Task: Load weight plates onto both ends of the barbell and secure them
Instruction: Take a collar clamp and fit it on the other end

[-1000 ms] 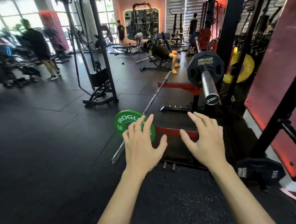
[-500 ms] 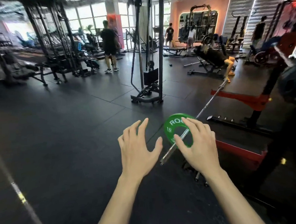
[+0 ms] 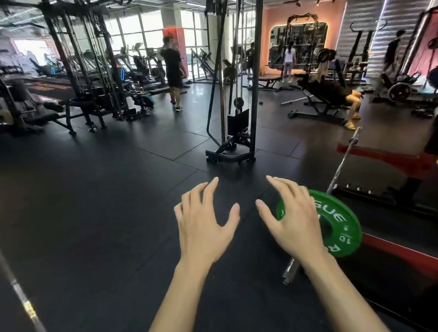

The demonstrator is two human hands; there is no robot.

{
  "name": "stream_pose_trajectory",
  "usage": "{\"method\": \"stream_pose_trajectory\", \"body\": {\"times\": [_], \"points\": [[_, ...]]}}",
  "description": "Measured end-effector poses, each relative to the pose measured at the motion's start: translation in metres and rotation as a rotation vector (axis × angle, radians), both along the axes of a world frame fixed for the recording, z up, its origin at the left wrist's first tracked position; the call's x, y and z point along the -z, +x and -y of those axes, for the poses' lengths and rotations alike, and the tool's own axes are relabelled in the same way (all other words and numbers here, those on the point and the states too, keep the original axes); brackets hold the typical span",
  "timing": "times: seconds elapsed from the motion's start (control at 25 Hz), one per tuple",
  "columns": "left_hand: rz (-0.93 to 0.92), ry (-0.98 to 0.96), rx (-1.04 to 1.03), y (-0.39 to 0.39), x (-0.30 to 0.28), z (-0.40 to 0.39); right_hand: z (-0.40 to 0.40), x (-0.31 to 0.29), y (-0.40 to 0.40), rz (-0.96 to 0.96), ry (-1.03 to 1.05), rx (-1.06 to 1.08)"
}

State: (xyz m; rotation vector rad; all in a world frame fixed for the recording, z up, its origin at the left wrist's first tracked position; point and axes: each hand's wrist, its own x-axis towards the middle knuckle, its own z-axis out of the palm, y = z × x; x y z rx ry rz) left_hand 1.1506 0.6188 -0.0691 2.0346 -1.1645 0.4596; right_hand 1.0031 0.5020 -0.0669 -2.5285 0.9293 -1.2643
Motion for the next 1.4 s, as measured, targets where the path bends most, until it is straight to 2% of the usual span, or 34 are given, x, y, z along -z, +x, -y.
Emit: {"method": "stream_pose_trajectory", "body": {"times": [0.2, 0.36, 0.52, 0.72, 0.88, 1.08, 1.2, 1.4], "points": [[-0.005, 0.002, 0.035, 0.068, 0.015, 0.075, 0.074, 0.012, 0.064, 0.045, 0.008, 0.034], [0.019, 0.035, 0.018, 0.146, 0.01, 0.164, 0.164, 0.003, 0.151, 0.093, 0.005, 0.01], [0.069, 0.046, -0.059, 0.228, -0.005, 0.241, 0.247, -0.011, 0.236, 0.054, -0.031, -0.035], [0.028, 0.052, -0.088, 0.327, -0.006, 0.333, 0.342, -0.011, 0.332, 0.007, -0.047, -0.039], [-0.029, 0.019, -0.003, 0.404, -0.001, 0.419, 0.417, -0.001, 0.394, -0.034, -0.056, 0.031], [-0.025, -0.031, 0.152, 0.495, -0.018, 0.541, 0.521, -0.022, 0.469, -0.054, -0.071, 0.178], [-0.066, -0.041, 0.25, 0.525, -0.015, 0.622, 0.582, -0.022, 0.492, -0.061, -0.062, 0.261], [-0.079, 0.011, 0.409, 0.531, 0.007, 0.77, 0.703, 0.0, 0.492, -0.047, -0.035, 0.403]]}}
